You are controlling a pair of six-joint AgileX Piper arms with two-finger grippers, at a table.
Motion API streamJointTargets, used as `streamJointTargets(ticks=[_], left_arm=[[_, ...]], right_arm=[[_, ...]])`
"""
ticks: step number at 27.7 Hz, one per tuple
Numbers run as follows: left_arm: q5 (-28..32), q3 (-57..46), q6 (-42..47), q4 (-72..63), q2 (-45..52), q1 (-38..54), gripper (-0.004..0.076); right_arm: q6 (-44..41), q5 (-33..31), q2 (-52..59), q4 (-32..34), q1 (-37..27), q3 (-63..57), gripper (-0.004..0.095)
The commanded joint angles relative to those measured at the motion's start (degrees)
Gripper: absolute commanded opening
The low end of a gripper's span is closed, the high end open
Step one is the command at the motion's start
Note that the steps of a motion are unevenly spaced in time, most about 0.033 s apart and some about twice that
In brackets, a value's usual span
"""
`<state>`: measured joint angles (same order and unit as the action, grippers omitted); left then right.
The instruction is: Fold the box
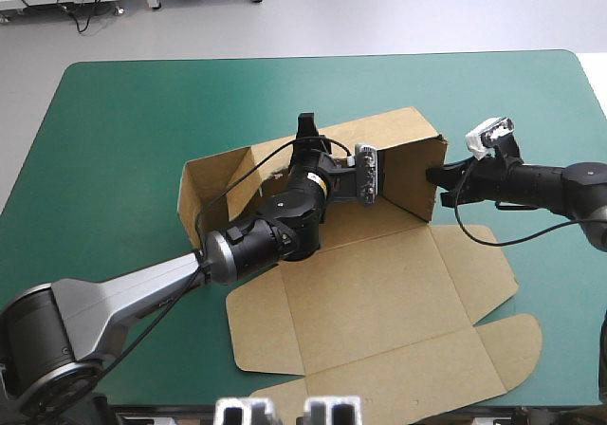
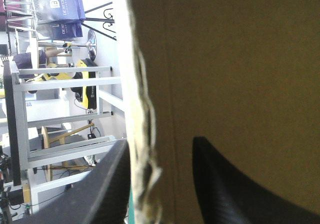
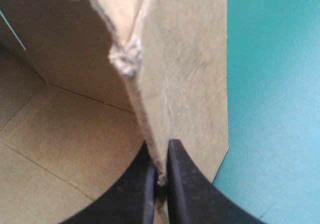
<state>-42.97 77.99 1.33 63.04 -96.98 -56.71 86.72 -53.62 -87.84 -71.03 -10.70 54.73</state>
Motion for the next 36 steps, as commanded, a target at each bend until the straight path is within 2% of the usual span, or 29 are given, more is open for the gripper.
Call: streamJointTargets(ticks=[1,10,17,22,24,29,33,36], left_arm=[[-0.2,1.4,4.3,1.7,2.6,-1.5,0.0329],[-0.6,2.9,5.6,5.1,4.9,-9.6,0.0327],[-2.1,3.1,15.0,16.5,8.2,-9.9,0.0321],[-2.8,3.2,26.1,24.0,10.5,-5.2,0.0227],[-2.9,3.2,31.1,24.6,11.6,-0.8,0.0185],[-5.3,3.3,39.0,22.0,13.1,11.4,0.0093],[-5.5,3.3,41.9,15.9,14.5,21.8,0.0017],[-3.1,3.3,43.7,11.6,16.0,27.9,-0.0005]], right_arm=[[-3.5,-1.0,1.8,0.6,0.4,1.2,-0.0013],[-6.3,-0.6,1.8,1.8,0.4,1.2,-0.0012],[-7.9,0.0,2.0,1.8,0.8,1.2,-0.0012],[-13.2,2.6,2.7,3.4,3.7,3.2,-0.0003],[-17.2,3.7,3.1,5.7,5.4,5.4,-0.0003],[-33.8,4.1,3.2,14.2,8.5,13.1,-0.0003],[-47.4,0.1,3.1,23.9,10.0,21.8,-0.0003],[-57.6,-4.6,2.2,32.4,11.3,28.4,-0.0004]])
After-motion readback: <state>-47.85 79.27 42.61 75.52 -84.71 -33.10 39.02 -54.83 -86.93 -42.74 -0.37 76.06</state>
